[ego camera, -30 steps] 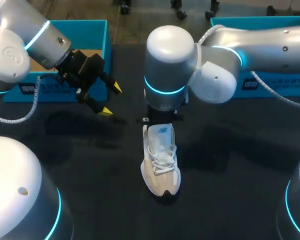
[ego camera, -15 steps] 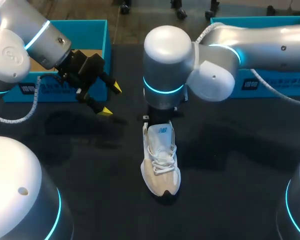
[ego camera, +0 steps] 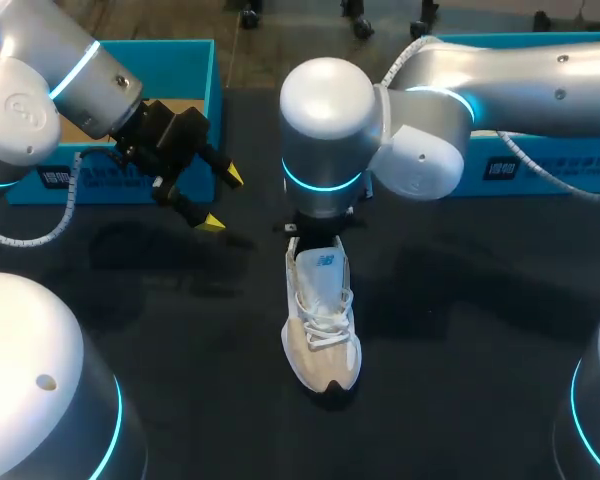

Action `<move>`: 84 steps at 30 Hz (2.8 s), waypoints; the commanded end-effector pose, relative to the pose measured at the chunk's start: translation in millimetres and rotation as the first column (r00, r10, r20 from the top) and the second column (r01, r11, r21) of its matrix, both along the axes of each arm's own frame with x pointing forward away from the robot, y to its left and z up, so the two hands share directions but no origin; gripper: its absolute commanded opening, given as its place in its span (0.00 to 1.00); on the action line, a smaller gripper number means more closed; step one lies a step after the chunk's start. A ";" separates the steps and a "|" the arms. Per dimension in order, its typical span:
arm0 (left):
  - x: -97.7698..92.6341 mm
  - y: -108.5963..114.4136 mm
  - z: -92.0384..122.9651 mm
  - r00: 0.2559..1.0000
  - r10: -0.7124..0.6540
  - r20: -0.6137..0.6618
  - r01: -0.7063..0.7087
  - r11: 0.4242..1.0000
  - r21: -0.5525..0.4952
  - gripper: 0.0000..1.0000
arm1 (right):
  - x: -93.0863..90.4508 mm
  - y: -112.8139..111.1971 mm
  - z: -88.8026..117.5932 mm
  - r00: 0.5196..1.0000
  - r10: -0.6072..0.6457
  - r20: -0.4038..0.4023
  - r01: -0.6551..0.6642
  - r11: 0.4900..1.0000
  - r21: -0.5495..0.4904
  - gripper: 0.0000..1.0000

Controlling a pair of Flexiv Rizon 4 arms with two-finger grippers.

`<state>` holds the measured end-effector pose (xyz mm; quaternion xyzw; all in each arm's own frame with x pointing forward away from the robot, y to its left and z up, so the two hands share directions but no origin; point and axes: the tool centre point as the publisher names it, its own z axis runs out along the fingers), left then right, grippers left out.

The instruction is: Take the shoe out of the shoebox, open the shoe tongue, remove and reinsert the insole, then place the shoe into the shoebox

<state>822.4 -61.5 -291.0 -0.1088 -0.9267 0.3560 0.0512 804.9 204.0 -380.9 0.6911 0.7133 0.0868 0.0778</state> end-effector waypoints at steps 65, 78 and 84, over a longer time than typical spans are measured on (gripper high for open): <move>-0.7 0.4 0.2 1.000 0.000 0.001 0.000 1.000 0.002 1.00 | -68.1 -2.5 21.9 0.940 0.071 -0.333 -0.050 0.996 0.071 1.00; -0.7 0.4 0.2 1.000 0.000 0.001 0.000 1.000 0.002 1.00 | -65.6 -11.7 26.4 0.940 0.076 -0.334 -0.058 0.996 0.066 1.00; -0.7 0.4 0.2 1.000 0.000 0.001 0.000 1.000 0.002 1.00 | -73.1 -17.4 38.9 0.945 0.054 -0.322 -0.039 0.998 0.053 1.00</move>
